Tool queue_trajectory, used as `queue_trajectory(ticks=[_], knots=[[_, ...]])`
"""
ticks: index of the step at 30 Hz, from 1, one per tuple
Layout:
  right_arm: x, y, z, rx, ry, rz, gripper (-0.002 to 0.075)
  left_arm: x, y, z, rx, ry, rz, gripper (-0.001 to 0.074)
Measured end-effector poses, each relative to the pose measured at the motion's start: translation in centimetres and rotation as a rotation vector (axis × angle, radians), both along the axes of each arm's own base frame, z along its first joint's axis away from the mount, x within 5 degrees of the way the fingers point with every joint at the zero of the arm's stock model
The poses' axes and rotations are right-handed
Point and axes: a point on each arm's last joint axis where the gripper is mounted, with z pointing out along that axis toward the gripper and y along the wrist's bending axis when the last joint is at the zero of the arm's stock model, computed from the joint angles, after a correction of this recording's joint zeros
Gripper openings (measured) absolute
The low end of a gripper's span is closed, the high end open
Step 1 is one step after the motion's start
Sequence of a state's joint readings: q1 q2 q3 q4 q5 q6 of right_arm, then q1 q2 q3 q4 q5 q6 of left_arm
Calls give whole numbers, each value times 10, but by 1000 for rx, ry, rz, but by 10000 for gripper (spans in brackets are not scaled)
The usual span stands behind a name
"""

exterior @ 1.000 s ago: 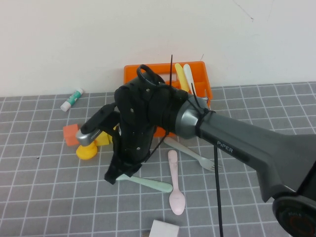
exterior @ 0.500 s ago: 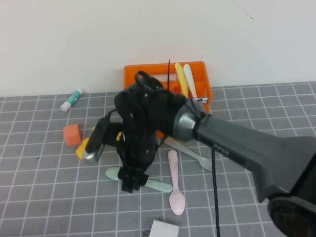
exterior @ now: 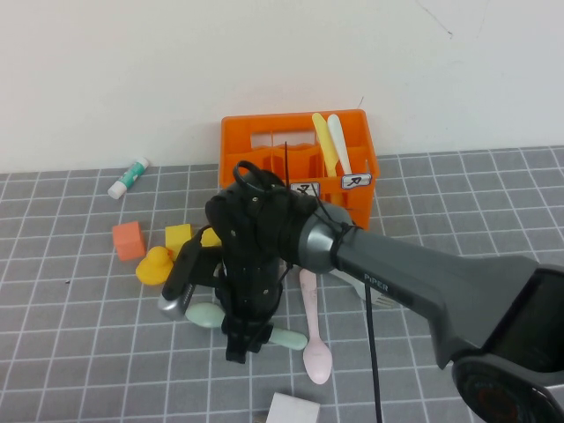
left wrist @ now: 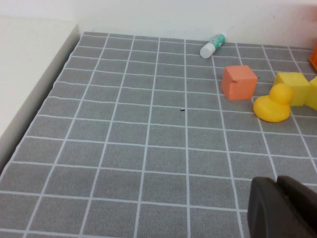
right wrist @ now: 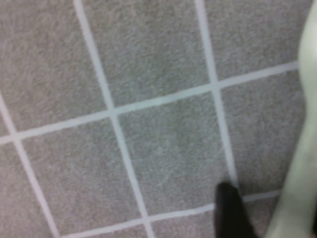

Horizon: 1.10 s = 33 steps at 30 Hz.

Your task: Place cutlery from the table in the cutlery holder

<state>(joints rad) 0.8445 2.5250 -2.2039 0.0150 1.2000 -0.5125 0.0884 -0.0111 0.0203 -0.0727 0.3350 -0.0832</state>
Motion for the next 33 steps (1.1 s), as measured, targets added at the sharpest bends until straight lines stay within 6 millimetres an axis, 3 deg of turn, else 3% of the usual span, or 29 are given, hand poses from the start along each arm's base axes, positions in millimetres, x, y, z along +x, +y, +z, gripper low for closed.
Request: queue_trajectory(ticks=[5,13,18,26,33], knots=[[0,0,0,-1,2,-65,143,0,0,0,0,0,0,-1],[0,0,0,8,11,-209,146,0,0,0,0,0,0,-1],[-6,11,7,65,-5,-231,145,0,0,0,0,0,0,-1],[-17,29,45,223,-70,-239,145,0,0,0,0,0,0,-1],[-23,33,60,352,-76,-262,145,0,0,0,0,0,0,-1]])
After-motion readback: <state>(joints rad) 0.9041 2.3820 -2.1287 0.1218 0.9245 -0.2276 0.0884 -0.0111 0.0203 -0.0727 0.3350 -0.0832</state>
